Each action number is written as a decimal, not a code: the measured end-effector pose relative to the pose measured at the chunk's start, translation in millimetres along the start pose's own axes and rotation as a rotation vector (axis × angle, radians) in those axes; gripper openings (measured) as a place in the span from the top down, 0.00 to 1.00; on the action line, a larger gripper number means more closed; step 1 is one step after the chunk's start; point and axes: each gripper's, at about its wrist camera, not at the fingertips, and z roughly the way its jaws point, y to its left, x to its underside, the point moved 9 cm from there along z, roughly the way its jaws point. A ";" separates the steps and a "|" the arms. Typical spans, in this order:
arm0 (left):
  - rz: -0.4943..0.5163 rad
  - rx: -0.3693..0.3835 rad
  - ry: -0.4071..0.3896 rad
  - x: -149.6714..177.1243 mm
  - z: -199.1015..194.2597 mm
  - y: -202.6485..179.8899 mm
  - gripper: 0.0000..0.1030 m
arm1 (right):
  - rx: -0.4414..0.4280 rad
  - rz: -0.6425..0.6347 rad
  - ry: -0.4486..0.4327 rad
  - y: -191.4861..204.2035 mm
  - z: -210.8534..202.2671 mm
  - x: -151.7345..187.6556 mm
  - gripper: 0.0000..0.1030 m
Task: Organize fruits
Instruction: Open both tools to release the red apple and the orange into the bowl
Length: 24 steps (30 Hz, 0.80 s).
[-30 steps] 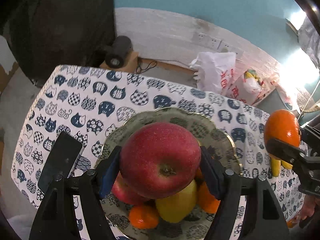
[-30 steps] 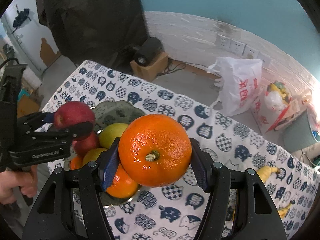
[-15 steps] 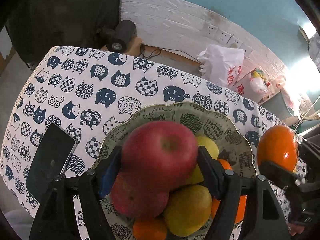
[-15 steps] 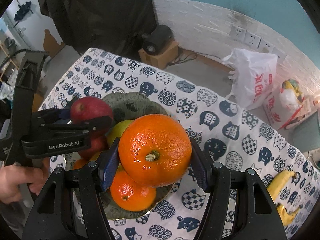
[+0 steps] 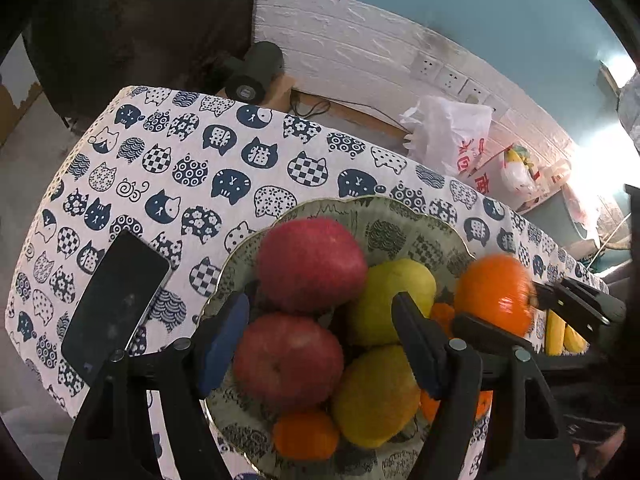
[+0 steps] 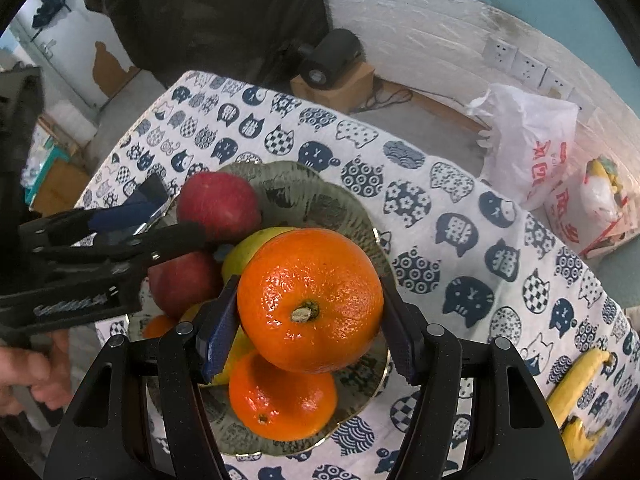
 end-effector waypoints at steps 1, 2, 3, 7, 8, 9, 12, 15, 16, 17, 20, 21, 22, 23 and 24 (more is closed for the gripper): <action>0.002 -0.004 0.000 2.0 -2.9 0.2 0.27 | -0.001 -0.002 0.006 1.0 2.2 0.7 0.37; 0.002 -0.008 0.000 3.6 -5.0 0.7 0.27 | -0.003 -0.005 0.011 1.2 3.8 1.4 0.36; 0.001 -0.007 0.000 6.1 -8.3 0.9 0.27 | -0.006 -0.007 0.017 2.2 5.6 2.2 0.36; -0.009 -0.004 0.009 13.4 -16.3 2.1 0.27 | -0.010 -0.017 0.029 5.6 7.8 4.0 0.34; -0.011 -0.002 0.012 15.1 -17.9 2.4 0.27 | -0.008 -0.017 0.022 5.8 6.0 3.0 0.34; -0.016 0.000 0.014 16.6 -19.8 2.3 0.27 | -0.017 -0.012 0.016 6.2 3.3 1.5 0.32; -0.010 0.004 0.010 18.7 -25.0 -1.5 0.27 | -0.026 -0.004 0.000 6.2 -3.7 -1.1 0.29; 0.004 -0.002 0.005 19.9 -30.1 -5.4 0.27 | -0.019 -0.008 -0.010 5.8 -10.6 -1.4 0.29; 0.006 -0.002 0.005 20.5 -31.9 -6.4 0.27 | -0.016 -0.006 -0.015 4.6 -13.7 -1.4 0.28; 0.008 -0.002 0.002 20.9 -34.2 -7.6 0.27 | -0.014 -0.004 -0.020 3.6 -16.9 -1.2 0.28; 0.026 0.002 -0.017 22.5 -44.1 -13.5 0.26 | -0.012 0.005 -0.041 -0.7 -30.2 -0.5 0.28; 0.036 0.000 -0.023 23.2 -47.8 -15.8 0.26 | -0.009 0.005 -0.049 -2.3 -35.4 -0.3 0.27; 0.042 0.000 -0.026 23.3 -50.8 -18.1 0.26 | -0.004 0.005 -0.057 -3.9 -39.9 -0.1 0.27; 0.047 0.003 -0.029 23.7 -53.4 -20.3 0.25 | 0.003 0.007 -0.064 -6.1 -44.8 0.3 0.27; 0.054 0.009 -0.032 24.1 -57.1 -23.9 0.24 | 0.012 0.011 -0.069 -8.9 -50.0 1.2 0.26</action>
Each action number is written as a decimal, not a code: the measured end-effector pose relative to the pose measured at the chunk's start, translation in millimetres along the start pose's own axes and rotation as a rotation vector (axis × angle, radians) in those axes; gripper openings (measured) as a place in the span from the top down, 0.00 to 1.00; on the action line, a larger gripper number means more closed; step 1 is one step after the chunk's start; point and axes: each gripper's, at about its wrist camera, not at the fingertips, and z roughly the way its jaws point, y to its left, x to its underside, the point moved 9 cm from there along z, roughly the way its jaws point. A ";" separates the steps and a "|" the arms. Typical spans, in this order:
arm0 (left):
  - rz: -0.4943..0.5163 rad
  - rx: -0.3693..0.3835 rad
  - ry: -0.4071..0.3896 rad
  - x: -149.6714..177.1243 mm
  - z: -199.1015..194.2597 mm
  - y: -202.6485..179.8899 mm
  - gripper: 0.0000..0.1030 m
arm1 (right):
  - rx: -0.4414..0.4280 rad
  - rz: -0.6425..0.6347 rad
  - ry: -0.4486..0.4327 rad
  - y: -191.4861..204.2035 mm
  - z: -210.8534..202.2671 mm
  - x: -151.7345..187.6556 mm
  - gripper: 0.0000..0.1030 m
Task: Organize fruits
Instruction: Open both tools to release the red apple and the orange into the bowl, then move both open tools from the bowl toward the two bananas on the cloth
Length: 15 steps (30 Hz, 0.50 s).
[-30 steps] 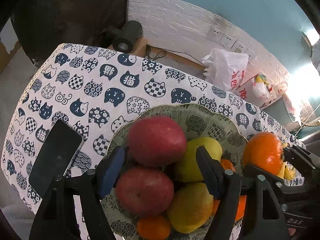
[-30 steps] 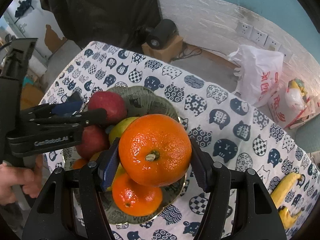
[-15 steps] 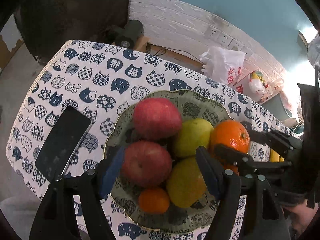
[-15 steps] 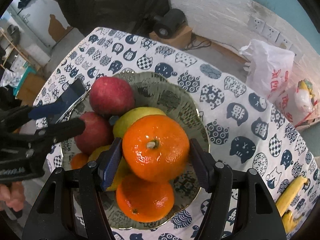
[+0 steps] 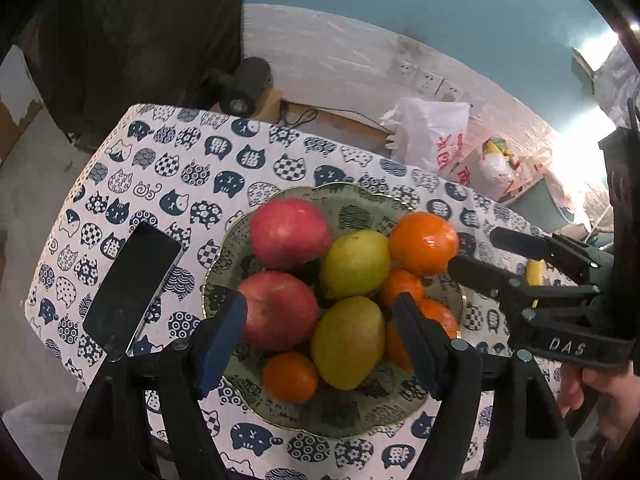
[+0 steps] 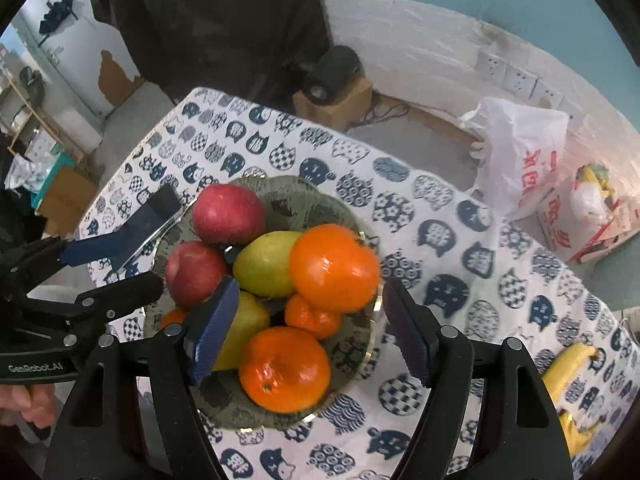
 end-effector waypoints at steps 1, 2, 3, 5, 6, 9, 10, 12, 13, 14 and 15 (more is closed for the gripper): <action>0.004 0.002 -0.004 0.1 -2.9 -2.4 0.23 | 0.005 0.005 -0.006 -2.4 -4.4 0.6 0.26; 0.007 0.003 -0.009 -0.1 -5.8 -4.5 0.23 | 0.008 0.011 -0.013 -4.6 -9.3 1.1 0.26; 0.014 0.003 -0.017 -0.3 -9.3 -7.8 0.23 | 0.012 0.016 -0.020 -7.4 -15.2 2.1 0.26; 0.036 -0.002 -0.033 -0.2 -16.8 -15.2 0.23 | 0.033 0.020 -0.038 -12.6 -27.3 4.0 0.26; 0.050 -0.005 -0.041 0.1 -21.2 -20.2 0.23 | 0.048 0.018 -0.050 -15.4 -34.6 4.9 0.26; 0.092 -0.008 -0.057 0.8 -31.1 -34.4 0.22 | 0.082 0.016 -0.084 -23.8 -57.9 8.9 0.26; 0.104 -0.008 -0.060 1.3 -33.4 -38.8 0.22 | 0.089 0.017 -0.091 -26.2 -63.6 10.2 0.26; 0.132 -0.006 -0.067 3.1 -38.4 -49.1 0.21 | 0.101 0.018 -0.109 -30.8 -77.5 13.2 0.26; 0.147 -0.004 -0.069 4.5 -41.1 -55.3 0.20 | 0.107 0.020 -0.117 -33.6 -84.1 14.8 0.26; 0.158 -0.002 -0.069 5.7 -43.0 -60.1 0.19 | 0.112 0.020 -0.125 -35.6 -90.4 16.6 0.26; 0.171 0.003 -0.069 7.1 -45.4 -66.7 0.18 | 0.114 0.019 -0.134 -37.3 -97.3 18.6 0.26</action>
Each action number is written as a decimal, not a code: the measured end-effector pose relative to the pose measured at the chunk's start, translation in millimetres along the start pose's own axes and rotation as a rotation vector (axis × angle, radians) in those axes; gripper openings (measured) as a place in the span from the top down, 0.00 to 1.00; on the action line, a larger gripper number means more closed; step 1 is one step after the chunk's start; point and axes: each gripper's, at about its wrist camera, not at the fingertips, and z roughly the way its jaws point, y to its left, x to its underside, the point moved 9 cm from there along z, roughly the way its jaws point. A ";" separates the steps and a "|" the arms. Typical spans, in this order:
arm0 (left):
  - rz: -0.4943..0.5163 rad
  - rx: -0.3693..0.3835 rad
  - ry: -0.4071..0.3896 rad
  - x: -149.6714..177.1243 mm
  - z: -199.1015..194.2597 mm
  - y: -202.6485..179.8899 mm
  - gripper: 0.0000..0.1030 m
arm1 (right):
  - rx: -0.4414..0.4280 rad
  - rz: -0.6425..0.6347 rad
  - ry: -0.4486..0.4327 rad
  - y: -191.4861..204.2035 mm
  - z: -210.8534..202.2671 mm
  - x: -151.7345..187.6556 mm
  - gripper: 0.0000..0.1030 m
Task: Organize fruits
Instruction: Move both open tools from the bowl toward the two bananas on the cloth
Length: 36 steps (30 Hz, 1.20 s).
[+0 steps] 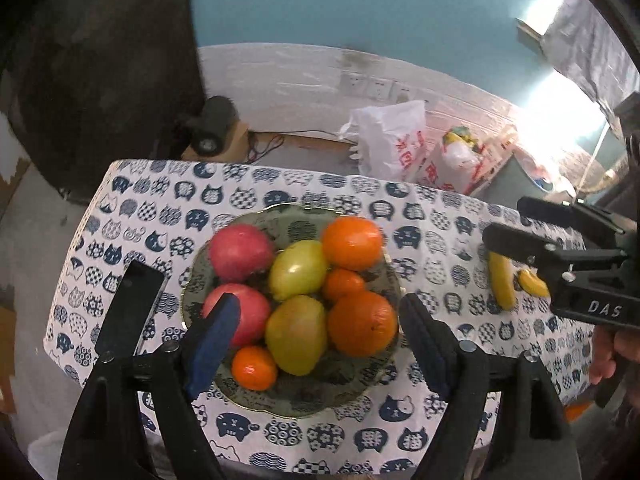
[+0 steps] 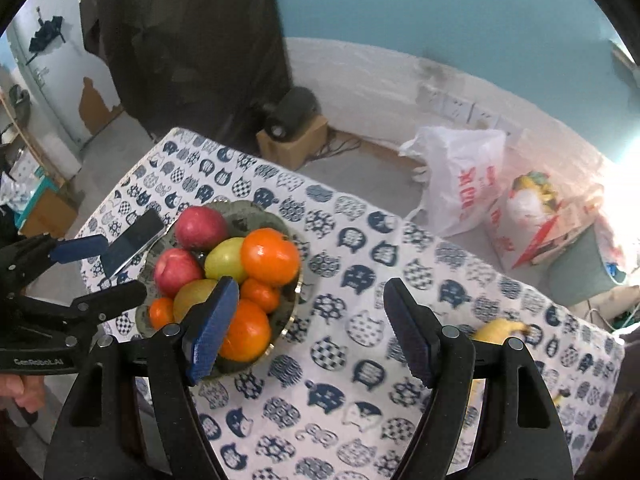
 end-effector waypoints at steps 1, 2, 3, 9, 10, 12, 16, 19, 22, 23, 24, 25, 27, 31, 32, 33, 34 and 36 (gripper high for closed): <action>0.010 0.006 -0.002 0.2 -2.1 -5.0 0.17 | 0.004 -0.002 -0.009 -2.6 -7.0 1.3 0.26; 0.018 0.010 -0.005 0.1 -4.2 -9.6 0.17 | 0.009 -0.004 -0.015 -4.5 -12.0 2.7 0.26; 0.031 0.016 -0.011 -0.3 -7.4 -16.2 0.17 | 0.016 -0.008 -0.025 -7.3 -19.3 4.4 0.26; 0.062 0.048 -0.025 -2.2 -18.6 -42.5 0.17 | 0.039 -0.008 -0.066 -21.9 -50.8 13.9 0.26; 0.068 0.053 -0.026 -2.7 -20.0 -47.6 0.17 | 0.040 -0.007 -0.068 -24.0 -54.7 15.4 0.26; 0.087 0.060 -0.032 -3.6 -23.0 -57.9 0.17 | 0.049 -0.006 -0.075 -29.3 -63.1 19.1 0.26; 0.128 0.055 -0.030 -2.5 -23.1 -72.6 0.17 | 0.060 -0.006 -0.087 -39.9 -78.3 28.9 0.26; 0.131 0.080 -0.012 -1.0 -21.3 -84.0 0.17 | 0.069 0.001 -0.091 -52.0 -86.8 36.6 0.26; 0.154 0.084 -0.012 -2.1 -21.9 -96.6 0.17 | 0.086 0.008 -0.089 -65.8 -91.9 44.2 0.26; 0.163 0.086 -0.013 -2.9 -22.3 -101.4 0.17 | 0.091 0.013 -0.088 -70.8 -93.0 46.5 0.26; 0.172 0.090 -0.014 -3.5 -22.5 -107.7 0.17 | 0.094 0.022 -0.087 -76.7 -93.8 49.0 0.26; 0.180 0.092 -0.014 -4.3 -22.1 -112.9 0.17 | 0.097 0.032 -0.085 -83.1 -94.0 51.1 0.26; 0.195 0.095 -0.011 -5.2 -20.2 -121.5 0.17 | 0.108 0.054 -0.081 -96.2 -94.4 55.3 0.26; 0.231 0.108 0.010 -3.3 -10.0 -142.8 0.17 | 0.124 0.089 -0.065 -125.7 -95.5 64.5 0.26; 0.240 0.117 0.013 -2.5 -7.7 -147.5 0.17 | 0.129 0.093 -0.060 -131.4 -96.0 67.0 0.26; 0.250 0.117 0.015 -1.7 -4.6 -151.6 0.17 | 0.139 0.102 -0.058 -140.5 -97.0 70.0 0.26; 0.256 0.108 0.024 -0.8 0.0 -155.0 0.17 | 0.144 0.108 -0.056 -146.1 -97.0 71.8 0.26; 0.256 0.132 0.048 1.0 7.7 -164.1 0.17 | 0.154 0.126 -0.049 -160.1 -97.6 77.5 0.26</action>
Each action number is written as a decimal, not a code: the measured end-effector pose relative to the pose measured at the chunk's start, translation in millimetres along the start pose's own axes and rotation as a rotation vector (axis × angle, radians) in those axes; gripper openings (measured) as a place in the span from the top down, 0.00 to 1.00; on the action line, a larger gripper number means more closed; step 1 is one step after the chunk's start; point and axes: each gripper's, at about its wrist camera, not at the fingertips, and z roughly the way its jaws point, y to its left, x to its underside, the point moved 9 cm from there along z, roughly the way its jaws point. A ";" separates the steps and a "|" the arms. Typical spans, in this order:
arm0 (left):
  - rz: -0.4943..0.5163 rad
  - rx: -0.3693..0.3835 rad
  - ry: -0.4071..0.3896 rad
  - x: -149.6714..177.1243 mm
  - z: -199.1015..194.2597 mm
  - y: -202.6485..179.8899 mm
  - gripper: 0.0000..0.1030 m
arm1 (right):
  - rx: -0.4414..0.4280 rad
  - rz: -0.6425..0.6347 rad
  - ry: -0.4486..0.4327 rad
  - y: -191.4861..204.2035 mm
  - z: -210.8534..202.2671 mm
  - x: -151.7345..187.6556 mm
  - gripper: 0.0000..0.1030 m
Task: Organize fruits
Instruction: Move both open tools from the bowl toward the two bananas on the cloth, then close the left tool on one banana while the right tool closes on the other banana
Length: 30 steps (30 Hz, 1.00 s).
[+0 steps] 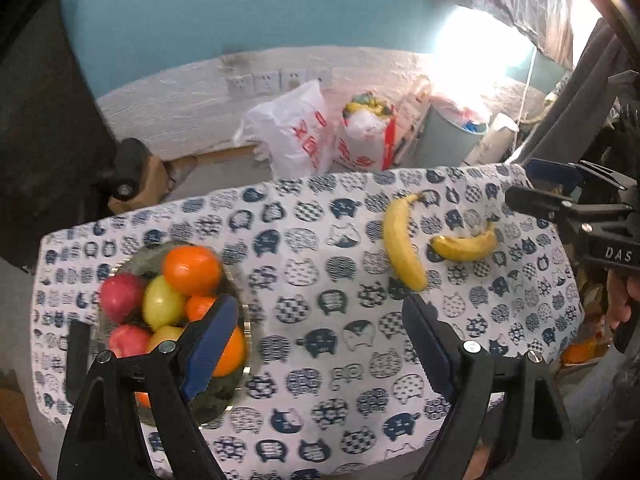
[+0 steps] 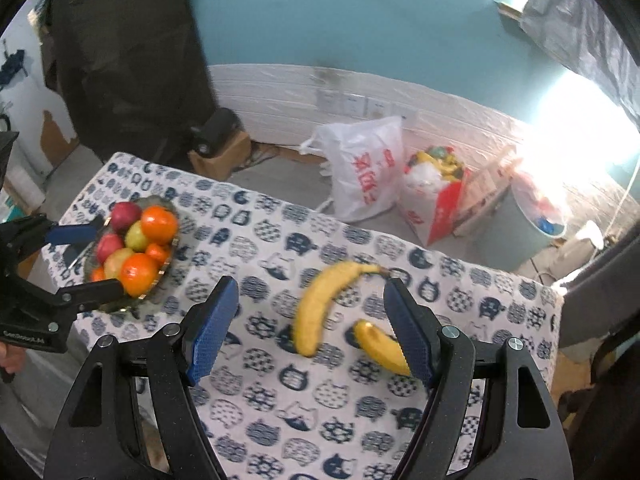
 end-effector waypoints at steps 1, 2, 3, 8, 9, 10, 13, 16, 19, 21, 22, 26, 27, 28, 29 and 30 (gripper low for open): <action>-0.002 0.008 0.005 -0.4 2.9 -2.8 0.17 | 0.004 0.010 0.004 -6.7 0.6 1.9 0.26; -0.003 0.009 0.012 -1.0 6.5 -4.8 0.17 | 0.005 0.015 0.009 -11.7 1.7 3.6 0.26; -0.004 0.014 0.023 -1.7 12.2 -8.0 0.17 | 0.007 0.016 0.016 -17.1 2.8 5.8 0.26; 0.002 0.020 0.042 -6.1 30.0 -19.2 0.17 | 0.027 0.011 0.048 -41.3 10.0 17.2 0.26; 0.004 0.022 0.048 -7.0 33.7 -21.7 0.17 | 0.031 0.011 0.060 -46.6 13.7 20.6 0.26; 0.006 0.026 0.056 -7.7 38.4 -24.0 0.17 | 0.034 0.010 0.069 -50.3 16.5 22.8 0.26; 0.015 0.037 0.078 -9.0 51.3 -31.7 0.17 | 0.014 -0.012 0.119 -58.0 32.0 34.3 0.26; 0.028 0.035 0.090 -9.5 65.4 -37.8 0.17 | -0.017 -0.020 0.165 -62.3 47.1 46.7 0.26; 0.032 0.053 0.118 -12.5 84.0 -47.4 0.17 | -0.016 -0.055 0.217 -66.9 63.8 59.0 0.26; 0.035 0.061 0.126 -16.1 95.8 -52.7 0.17 | -0.013 -0.079 0.256 -71.6 76.7 68.7 0.26; 0.037 0.062 0.129 -17.5 100.8 -54.5 0.17 | -0.014 -0.086 0.270 -72.7 81.1 72.3 0.26; 0.028 0.077 0.161 -21.2 124.5 -61.2 0.17 | -0.007 -0.139 0.336 -83.6 102.8 92.0 0.26; 0.021 0.079 0.174 -21.6 130.8 -62.6 0.17 | -0.002 -0.152 0.348 -86.7 107.8 96.3 0.26; 0.014 0.086 0.189 -21.8 138.0 -64.3 0.17 | 0.001 -0.161 0.358 -89.0 112.1 99.4 0.26; 0.009 0.091 0.203 -21.9 145.5 -66.3 0.17 | 0.000 -0.167 0.363 -90.8 115.0 101.7 0.26; 0.008 0.091 0.209 -21.8 149.6 -66.8 0.17 | -0.011 -0.175 0.372 -92.4 119.0 105.1 0.26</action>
